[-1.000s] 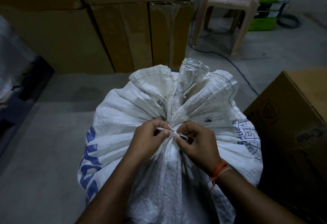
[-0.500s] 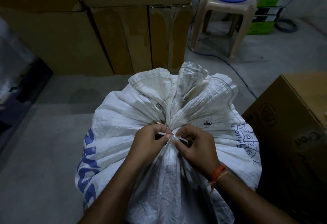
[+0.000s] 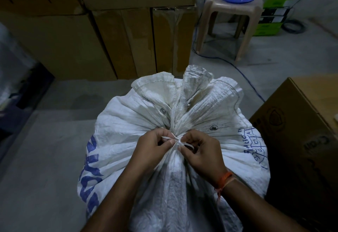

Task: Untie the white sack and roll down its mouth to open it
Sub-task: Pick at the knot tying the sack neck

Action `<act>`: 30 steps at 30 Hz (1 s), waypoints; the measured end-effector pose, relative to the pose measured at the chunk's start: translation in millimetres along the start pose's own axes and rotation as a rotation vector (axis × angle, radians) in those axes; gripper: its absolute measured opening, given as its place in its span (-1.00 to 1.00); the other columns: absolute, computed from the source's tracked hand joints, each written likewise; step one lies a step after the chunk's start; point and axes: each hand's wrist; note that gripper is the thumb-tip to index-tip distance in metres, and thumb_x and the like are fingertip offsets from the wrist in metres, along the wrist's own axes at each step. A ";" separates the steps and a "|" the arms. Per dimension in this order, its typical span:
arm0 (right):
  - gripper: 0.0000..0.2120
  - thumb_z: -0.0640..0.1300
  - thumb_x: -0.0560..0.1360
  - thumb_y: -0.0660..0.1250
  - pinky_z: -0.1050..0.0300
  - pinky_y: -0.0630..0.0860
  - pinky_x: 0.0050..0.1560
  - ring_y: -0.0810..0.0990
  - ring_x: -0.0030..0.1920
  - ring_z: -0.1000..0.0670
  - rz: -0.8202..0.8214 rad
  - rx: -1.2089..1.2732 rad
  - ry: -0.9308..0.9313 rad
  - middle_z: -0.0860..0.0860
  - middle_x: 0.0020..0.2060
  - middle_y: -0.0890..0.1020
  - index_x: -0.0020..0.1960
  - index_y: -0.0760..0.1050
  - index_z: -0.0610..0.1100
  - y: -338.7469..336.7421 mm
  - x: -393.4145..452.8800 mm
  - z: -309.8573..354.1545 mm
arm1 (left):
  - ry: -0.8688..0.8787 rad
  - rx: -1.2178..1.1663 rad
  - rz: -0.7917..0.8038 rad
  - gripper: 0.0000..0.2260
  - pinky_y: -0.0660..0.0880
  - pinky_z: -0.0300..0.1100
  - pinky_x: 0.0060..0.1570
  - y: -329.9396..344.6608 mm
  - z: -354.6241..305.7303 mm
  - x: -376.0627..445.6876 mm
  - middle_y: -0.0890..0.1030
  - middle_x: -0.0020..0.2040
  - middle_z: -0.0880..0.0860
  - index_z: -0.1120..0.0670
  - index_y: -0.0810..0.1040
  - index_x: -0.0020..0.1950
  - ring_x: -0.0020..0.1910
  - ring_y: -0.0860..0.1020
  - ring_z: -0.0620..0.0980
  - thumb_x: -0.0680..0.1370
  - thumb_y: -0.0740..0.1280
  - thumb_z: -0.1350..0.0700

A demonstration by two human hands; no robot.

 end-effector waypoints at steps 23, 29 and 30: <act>-0.85 -0.18 0.39 0.56 0.20 0.54 -0.24 0.62 -0.27 0.12 -0.026 -0.037 -0.027 0.09 -0.34 0.63 -0.22 0.59 -0.07 0.6 -1.2 3.4 | 0.037 0.056 -0.033 -0.88 0.62 -0.23 -0.09 4.7 -2.4 -1.1 0.78 -0.19 -0.08 -0.06 0.76 -0.12 -0.15 0.74 -0.15 0.55 0.53 0.16; -0.85 -0.16 0.41 0.53 0.07 0.53 -0.24 0.59 -0.27 0.09 -0.034 -0.062 -0.059 0.07 -0.33 0.59 -0.21 0.56 -0.07 2.8 -2.2 8.3 | 0.036 0.032 -0.029 -0.88 0.65 -0.12 -0.06 4.2 -3.0 -2.2 0.78 -0.20 -0.07 -0.07 0.75 -0.12 -0.15 0.75 -0.11 0.56 0.52 0.15; -0.86 -0.16 0.41 0.53 0.05 0.53 -0.24 0.59 -0.27 0.09 -0.038 -0.058 -0.057 0.07 -0.33 0.59 -0.21 0.56 -0.07 2.7 -1.9 8.1 | 0.033 0.032 -0.028 -0.88 0.65 -0.11 -0.06 4.2 -3.4 -2.7 0.78 -0.20 -0.07 -0.07 0.75 -0.12 -0.15 0.75 -0.10 0.56 0.52 0.14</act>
Point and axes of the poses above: each hand's wrist, its own x-axis towards the middle knuckle, its own y-axis out of the palm, z = x × y
